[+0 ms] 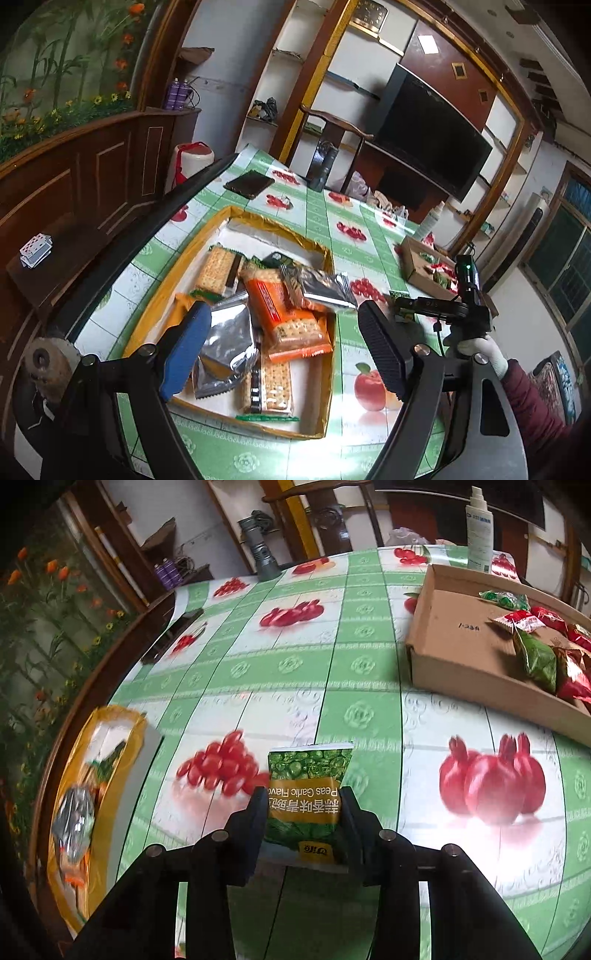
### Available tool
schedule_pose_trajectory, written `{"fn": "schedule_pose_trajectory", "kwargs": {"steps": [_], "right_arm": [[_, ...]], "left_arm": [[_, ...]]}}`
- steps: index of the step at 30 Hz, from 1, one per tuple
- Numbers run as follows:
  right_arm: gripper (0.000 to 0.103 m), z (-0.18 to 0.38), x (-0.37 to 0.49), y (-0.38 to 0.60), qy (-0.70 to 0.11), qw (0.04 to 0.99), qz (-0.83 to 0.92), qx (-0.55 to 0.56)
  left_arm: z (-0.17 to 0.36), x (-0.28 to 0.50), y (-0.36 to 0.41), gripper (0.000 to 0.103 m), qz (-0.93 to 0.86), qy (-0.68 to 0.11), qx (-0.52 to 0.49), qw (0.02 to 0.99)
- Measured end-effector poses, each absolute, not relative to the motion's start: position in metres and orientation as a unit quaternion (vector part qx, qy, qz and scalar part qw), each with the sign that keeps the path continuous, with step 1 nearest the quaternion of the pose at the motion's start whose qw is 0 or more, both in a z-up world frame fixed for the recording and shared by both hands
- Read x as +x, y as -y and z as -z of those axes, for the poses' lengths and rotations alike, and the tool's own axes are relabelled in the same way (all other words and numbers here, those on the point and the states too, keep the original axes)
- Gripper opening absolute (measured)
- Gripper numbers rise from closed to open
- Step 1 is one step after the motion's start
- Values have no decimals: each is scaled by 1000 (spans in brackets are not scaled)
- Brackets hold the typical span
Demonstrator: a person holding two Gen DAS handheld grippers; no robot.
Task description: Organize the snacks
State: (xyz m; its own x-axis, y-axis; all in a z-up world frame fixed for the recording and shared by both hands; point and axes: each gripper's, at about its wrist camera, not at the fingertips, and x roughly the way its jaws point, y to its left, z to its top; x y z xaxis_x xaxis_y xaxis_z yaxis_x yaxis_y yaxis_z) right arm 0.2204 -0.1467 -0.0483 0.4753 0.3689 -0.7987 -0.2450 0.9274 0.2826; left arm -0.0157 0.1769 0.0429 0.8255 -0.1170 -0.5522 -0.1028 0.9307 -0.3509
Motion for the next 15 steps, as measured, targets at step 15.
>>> {"fn": "schedule_pose_trajectory", "kwargs": {"steps": [15], "right_arm": [[40,47,157,163,-492,839,-211,97]], "left_arm": [[-30,-20,-141,82,-24,-333,-107,936]]}}
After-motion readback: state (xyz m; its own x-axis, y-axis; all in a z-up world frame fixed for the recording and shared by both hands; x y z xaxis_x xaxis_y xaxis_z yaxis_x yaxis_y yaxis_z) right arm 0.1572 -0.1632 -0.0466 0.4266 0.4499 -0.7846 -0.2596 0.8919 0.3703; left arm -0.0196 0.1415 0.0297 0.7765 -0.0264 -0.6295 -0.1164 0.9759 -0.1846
